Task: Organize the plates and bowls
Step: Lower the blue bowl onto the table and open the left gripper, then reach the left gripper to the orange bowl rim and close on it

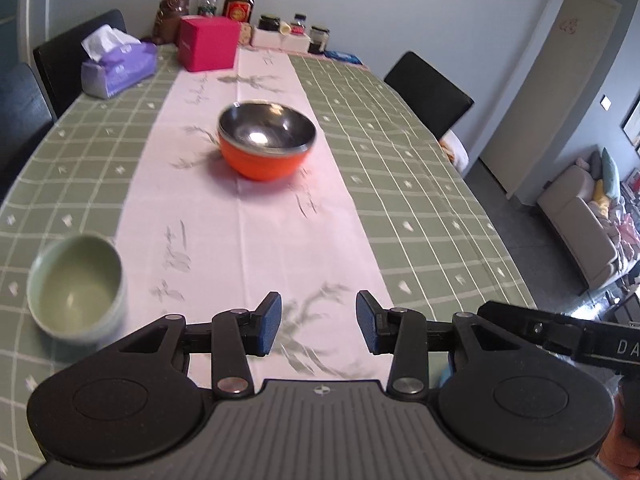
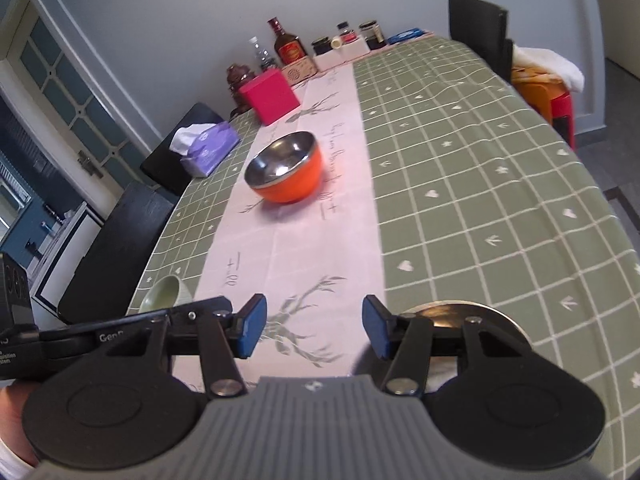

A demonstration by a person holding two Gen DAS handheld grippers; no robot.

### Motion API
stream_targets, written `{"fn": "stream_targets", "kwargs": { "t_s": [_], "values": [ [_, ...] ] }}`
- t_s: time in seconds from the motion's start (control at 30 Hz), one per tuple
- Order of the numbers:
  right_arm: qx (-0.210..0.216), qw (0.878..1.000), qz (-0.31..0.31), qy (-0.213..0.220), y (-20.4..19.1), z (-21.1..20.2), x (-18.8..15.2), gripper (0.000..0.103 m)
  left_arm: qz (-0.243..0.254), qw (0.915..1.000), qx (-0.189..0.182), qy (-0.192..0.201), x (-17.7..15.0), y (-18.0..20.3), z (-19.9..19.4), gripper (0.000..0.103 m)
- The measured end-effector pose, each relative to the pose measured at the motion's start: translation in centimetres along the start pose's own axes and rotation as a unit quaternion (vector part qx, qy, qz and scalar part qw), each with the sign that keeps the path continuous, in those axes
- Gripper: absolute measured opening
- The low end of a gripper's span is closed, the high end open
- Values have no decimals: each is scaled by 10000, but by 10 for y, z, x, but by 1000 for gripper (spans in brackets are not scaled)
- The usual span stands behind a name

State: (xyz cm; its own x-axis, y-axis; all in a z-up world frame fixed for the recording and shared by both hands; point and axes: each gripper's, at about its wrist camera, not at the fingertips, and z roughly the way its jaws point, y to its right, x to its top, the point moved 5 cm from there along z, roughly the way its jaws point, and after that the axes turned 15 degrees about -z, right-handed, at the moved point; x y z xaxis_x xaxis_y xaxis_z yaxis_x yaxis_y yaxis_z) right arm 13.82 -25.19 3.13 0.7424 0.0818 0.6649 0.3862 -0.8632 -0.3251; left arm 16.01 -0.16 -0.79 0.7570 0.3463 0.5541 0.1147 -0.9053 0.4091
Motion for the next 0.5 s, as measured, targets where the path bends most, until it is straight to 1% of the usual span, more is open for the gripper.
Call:
{"fn": "stream_targets", "kwargs": {
  "t_s": [0.03, 0.1, 0.3, 0.43, 0.5],
  "values": [
    [29, 10000, 23, -35, -3, 6, 6, 58, -7, 10000, 20, 65, 9, -2, 1, 47],
    [96, 9999, 80, -110, -8, 19, 19, 61, -48, 9998, 81, 159, 25, -7, 3, 47],
    [0, 9994, 176, -287, -14, 59, 57, 61, -255, 9991, 216, 278, 73, -19, 19, 47],
    [33, 9963, 705, -482, -2, 91, 79, 60, -410, 9981, 336, 312, 101, -27, 39, 47],
    [-106, 9955, 794, -498, 4, 104, 89, 57, -425, 9974, 446, 363, 112, -31, 51, 47]
  ]
}}
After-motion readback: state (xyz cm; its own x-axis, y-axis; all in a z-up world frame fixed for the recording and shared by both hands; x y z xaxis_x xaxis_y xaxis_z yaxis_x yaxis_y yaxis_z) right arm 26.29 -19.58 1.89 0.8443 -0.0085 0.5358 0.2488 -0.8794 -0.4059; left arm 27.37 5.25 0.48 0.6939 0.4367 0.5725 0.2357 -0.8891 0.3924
